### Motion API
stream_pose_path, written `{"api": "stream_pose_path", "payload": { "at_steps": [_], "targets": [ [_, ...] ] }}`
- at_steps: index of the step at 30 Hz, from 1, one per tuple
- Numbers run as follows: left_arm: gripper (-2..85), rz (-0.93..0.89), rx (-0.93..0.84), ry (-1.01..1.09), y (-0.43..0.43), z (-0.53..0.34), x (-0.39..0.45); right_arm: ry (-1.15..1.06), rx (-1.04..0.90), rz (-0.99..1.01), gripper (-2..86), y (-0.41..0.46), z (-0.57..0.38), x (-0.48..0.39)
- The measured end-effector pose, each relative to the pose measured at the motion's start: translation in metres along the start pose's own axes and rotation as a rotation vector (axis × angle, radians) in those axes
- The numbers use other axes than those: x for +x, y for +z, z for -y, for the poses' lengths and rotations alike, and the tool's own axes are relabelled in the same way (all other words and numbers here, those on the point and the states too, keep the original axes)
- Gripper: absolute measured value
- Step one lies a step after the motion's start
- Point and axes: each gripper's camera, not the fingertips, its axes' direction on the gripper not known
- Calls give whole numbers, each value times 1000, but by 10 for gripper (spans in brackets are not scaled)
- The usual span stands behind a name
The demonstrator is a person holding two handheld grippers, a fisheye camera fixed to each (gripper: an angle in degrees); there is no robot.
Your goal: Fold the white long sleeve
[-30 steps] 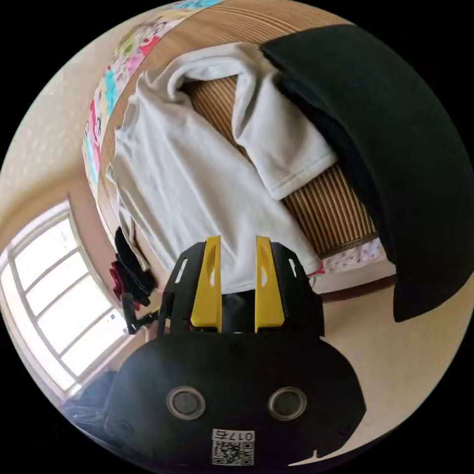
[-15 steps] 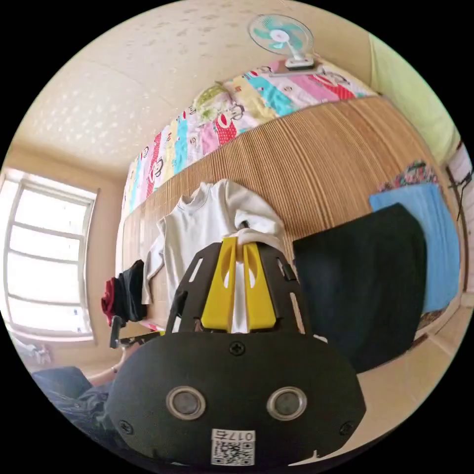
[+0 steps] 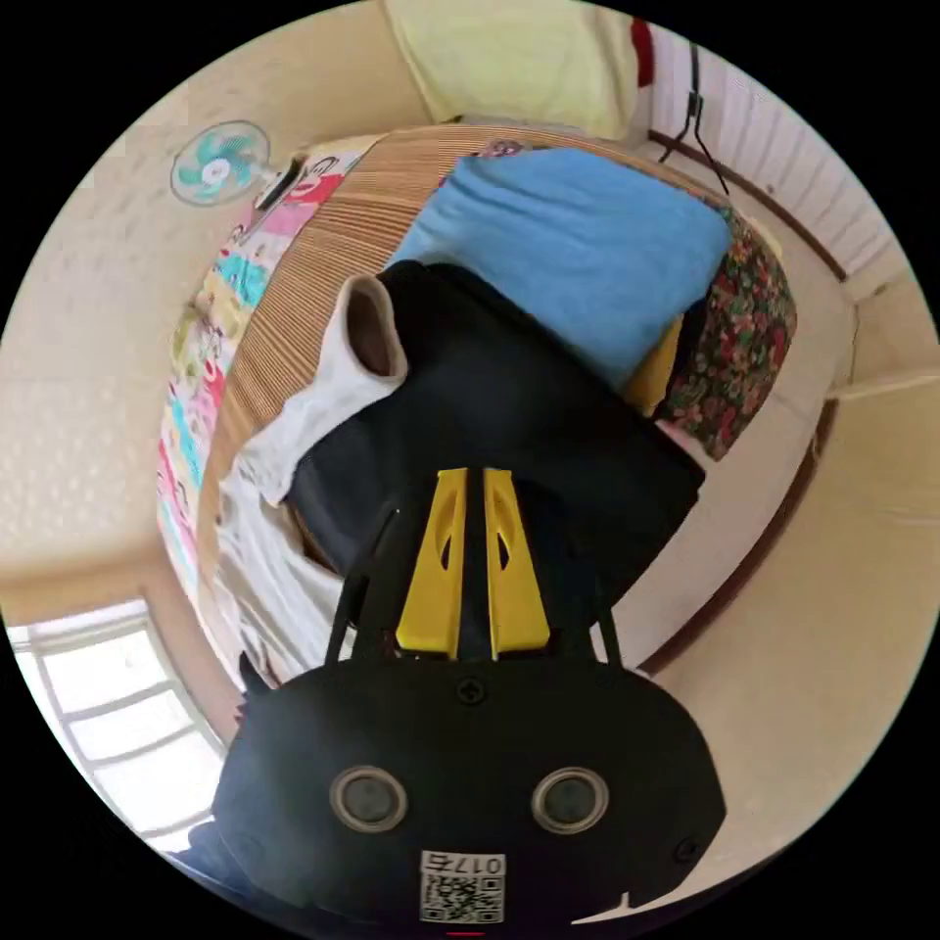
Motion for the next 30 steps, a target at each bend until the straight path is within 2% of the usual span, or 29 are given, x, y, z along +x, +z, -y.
{"api": "stream_pose_path", "payload": {
  "at_steps": [3,7,10,13,17,20,23,25,27,30],
  "targets": [
    [-6,-20,14,-29,-10,-10,-7,109,53,277,85,8,-8,13],
    [13,-69,41,-78,-30,-13,-18,138,76,234,90,26,18,6],
    [31,-86,57,-97,-46,-16,-22,163,92,220,56,29,48,-12],
    [37,-94,77,-110,-63,-21,-28,-21,158,298,38,6,60,-88],
    [40,-149,110,-144,-77,-32,-42,-500,125,378,34,21,-6,-261],
    [41,-203,126,-194,-81,-41,-61,-760,-11,378,34,91,-106,-349],
    [44,-245,167,-225,-89,-50,-81,-923,-271,284,37,209,-217,-373],
    [51,-237,220,-232,-105,-56,-98,-979,-511,106,40,296,-284,-353],
    [58,-199,254,-218,-121,-57,-110,-982,-876,-97,38,382,-363,-289],
    [77,-97,271,-190,-145,-45,-133,-1069,-1077,-201,33,394,-436,-214]
  ]
}}
